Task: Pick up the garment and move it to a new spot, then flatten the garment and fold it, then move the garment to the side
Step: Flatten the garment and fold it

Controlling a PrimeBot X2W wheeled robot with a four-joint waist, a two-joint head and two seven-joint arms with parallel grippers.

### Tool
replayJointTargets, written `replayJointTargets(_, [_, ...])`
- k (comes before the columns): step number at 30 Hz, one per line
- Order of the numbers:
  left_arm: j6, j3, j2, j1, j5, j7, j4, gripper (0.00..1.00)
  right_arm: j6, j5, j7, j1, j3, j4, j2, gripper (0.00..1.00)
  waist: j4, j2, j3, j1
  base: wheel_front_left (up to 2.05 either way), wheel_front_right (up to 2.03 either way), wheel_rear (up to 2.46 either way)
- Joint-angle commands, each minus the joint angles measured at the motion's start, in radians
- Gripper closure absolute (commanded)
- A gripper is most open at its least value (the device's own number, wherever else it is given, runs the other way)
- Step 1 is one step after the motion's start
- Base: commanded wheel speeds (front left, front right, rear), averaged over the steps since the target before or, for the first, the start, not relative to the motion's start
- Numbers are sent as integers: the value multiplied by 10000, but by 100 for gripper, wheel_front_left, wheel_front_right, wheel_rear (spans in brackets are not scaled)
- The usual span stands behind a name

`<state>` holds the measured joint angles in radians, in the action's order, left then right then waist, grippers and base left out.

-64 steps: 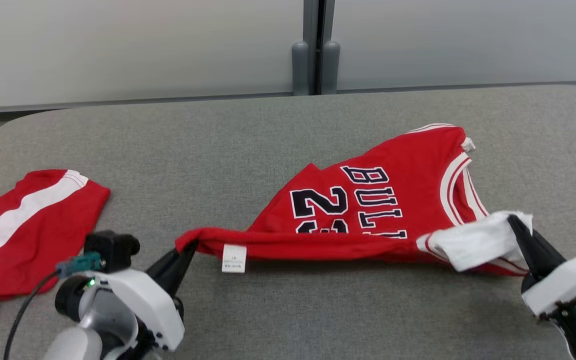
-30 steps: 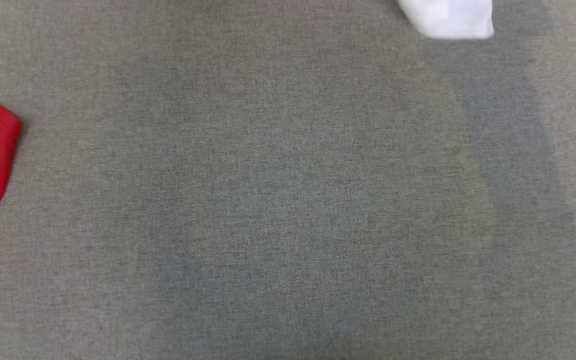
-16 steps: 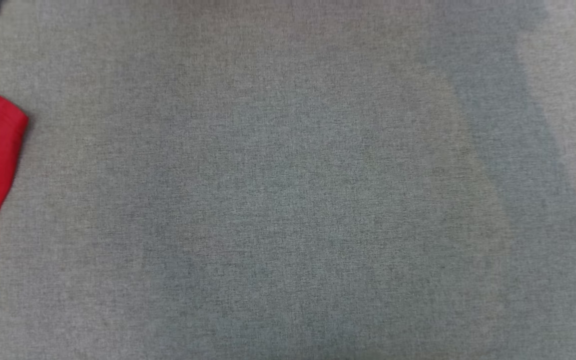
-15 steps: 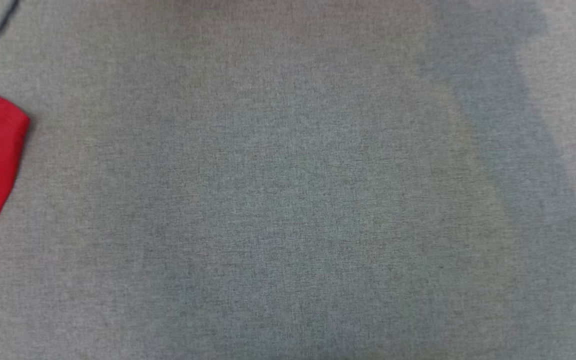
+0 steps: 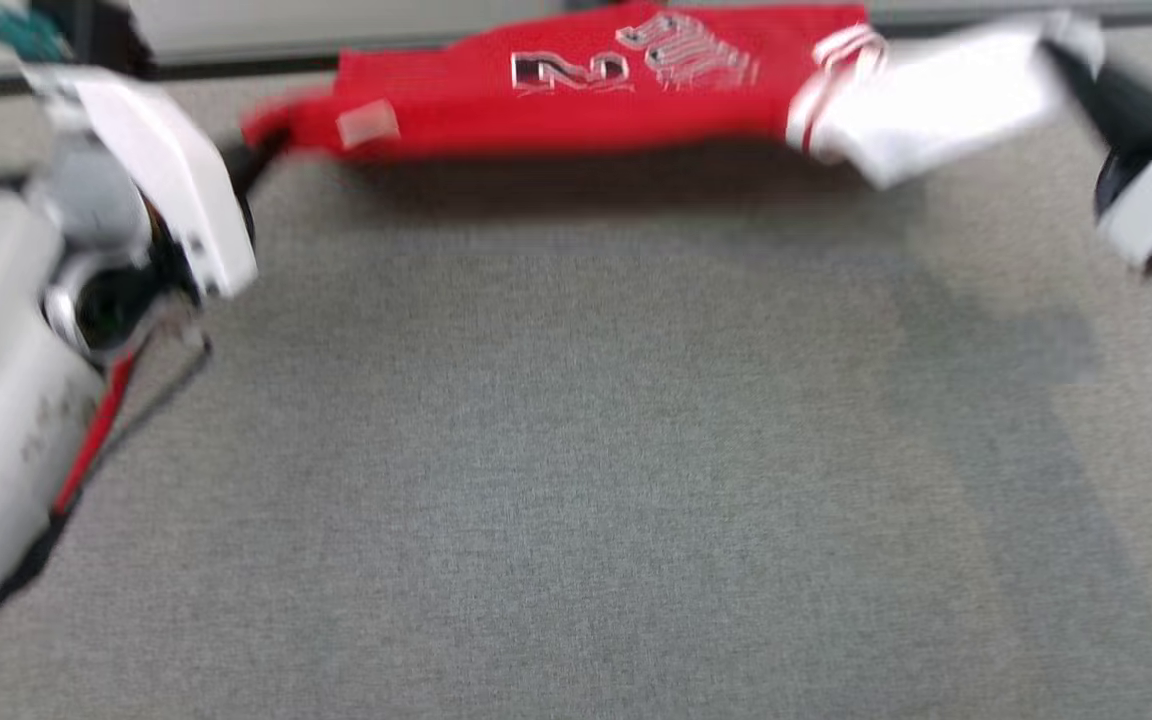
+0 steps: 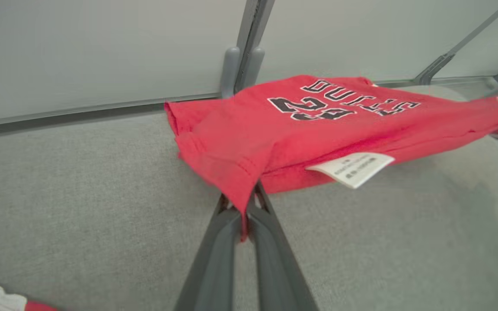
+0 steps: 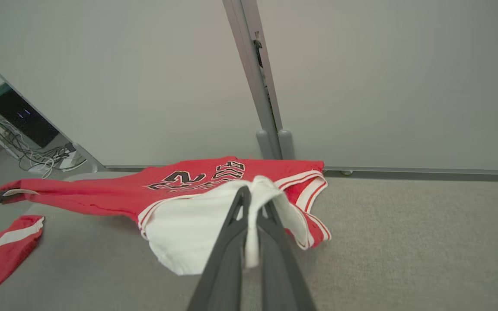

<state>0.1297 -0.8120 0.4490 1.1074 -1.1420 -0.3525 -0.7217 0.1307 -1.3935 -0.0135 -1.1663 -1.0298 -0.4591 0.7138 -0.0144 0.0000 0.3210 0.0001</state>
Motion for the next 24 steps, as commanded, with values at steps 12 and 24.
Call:
replayJointTargets(12, [8, -1149, 1049, -2973, -1577, -2269, 1466, 100, 2, -1430, 2608, 2606, -1654, 714, 792, 100, -346, 0, -2427, -1, 0, 0, 0])
replayJointTargets(24, [-479, -2123, 2431, -5186, -2267, -4040, 4721, 100, 2, -2102, 4431, 4587, -2304, 2693, 2462, 100, -356, 0, -2630, -1, 0, 0, 0])
